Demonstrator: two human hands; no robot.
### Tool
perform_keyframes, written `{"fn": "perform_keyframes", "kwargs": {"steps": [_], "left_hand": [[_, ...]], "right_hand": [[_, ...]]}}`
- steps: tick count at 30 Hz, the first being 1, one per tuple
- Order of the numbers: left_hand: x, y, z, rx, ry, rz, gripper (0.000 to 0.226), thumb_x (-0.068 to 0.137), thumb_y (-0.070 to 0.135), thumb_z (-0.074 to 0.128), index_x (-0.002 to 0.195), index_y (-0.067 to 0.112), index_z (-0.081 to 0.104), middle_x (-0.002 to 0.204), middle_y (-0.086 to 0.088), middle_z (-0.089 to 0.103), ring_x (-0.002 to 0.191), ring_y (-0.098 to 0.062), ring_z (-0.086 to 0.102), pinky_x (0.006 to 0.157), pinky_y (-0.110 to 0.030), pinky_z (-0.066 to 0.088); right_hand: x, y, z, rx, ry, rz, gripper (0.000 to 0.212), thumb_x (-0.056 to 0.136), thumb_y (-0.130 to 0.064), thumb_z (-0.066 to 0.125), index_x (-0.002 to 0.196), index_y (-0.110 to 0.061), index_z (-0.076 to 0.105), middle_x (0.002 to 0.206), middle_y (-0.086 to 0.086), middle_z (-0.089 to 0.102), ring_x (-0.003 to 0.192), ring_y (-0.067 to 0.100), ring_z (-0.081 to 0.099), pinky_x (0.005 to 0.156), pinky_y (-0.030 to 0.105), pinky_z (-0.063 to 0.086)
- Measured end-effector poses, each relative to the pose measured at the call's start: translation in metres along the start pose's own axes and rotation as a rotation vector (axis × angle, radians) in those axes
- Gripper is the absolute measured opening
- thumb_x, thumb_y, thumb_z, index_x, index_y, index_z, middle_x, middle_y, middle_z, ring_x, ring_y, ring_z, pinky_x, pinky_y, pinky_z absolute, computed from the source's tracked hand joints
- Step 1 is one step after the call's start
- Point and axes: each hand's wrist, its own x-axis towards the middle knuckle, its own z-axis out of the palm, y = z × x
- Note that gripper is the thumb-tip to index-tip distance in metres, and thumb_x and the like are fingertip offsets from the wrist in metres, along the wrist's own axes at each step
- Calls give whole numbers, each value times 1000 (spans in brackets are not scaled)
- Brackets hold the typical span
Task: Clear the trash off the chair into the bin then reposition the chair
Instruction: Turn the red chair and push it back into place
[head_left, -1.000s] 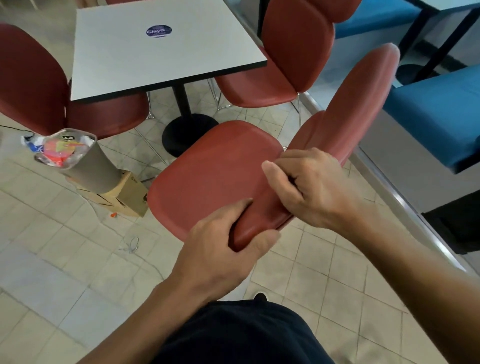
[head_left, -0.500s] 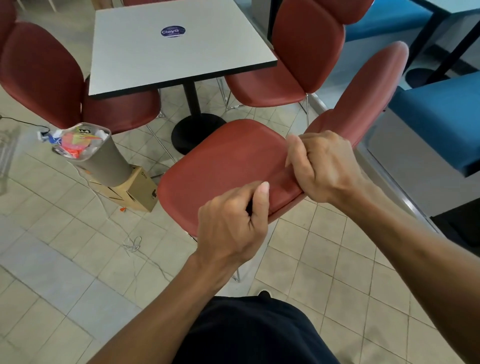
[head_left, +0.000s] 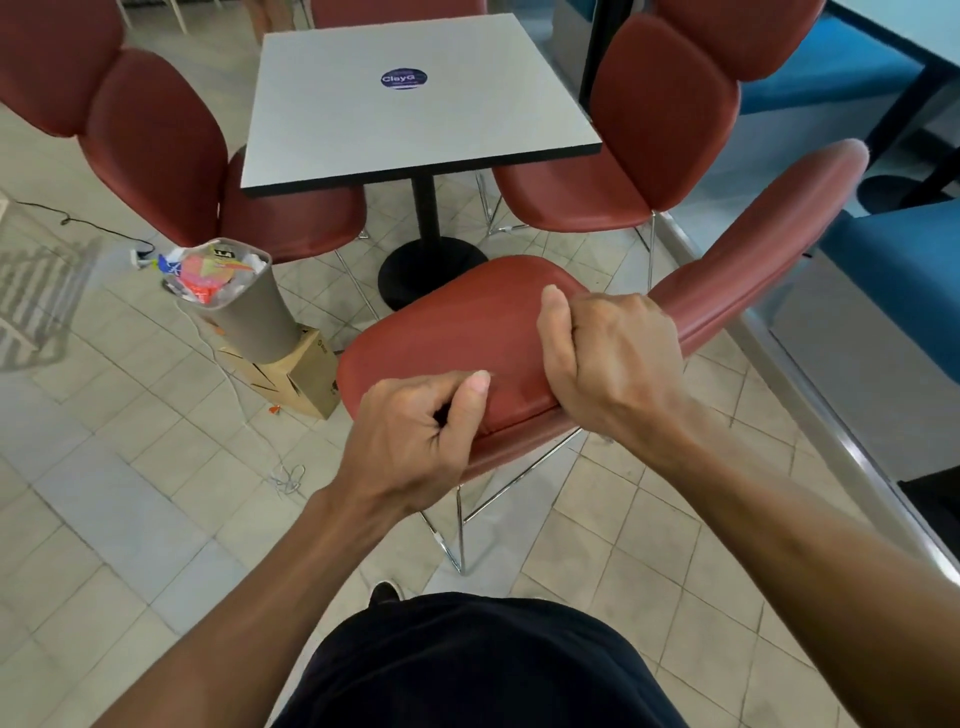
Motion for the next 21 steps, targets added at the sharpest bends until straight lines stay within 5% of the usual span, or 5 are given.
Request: {"fn": "perform_keyframes", "kwargs": {"steps": [8,13,21], "left_hand": [[-5,-24,-36,7,-6,-32,65,96,48,33,75,-3,67,60,-14,60,56,-23,56,55,-38,41],[-8,-5,-37,121,31,-220,39,90,40,35,91,24,71,77,18,66,76,-1,57,67,-24,45],[8,45,3,596,126,-223,45,96,47,34,77,24,68,65,6,63,57,-18,58,54,-26,29]], "right_hand": [[1,-40,19,5,60,-19,56,97,-33,36,46,-23,15,44,-7,31,37,22,35,55,35,40],[-3,-39,15,-3,-56,-72,51,97,-37,35,49,-21,29,49,-7,39,43,20,40,57,31,34],[11,27,-5,-83,-198,-138,57,97,-52,30,49,-21,32,47,-8,37,44,9,36,66,28,35]]}}
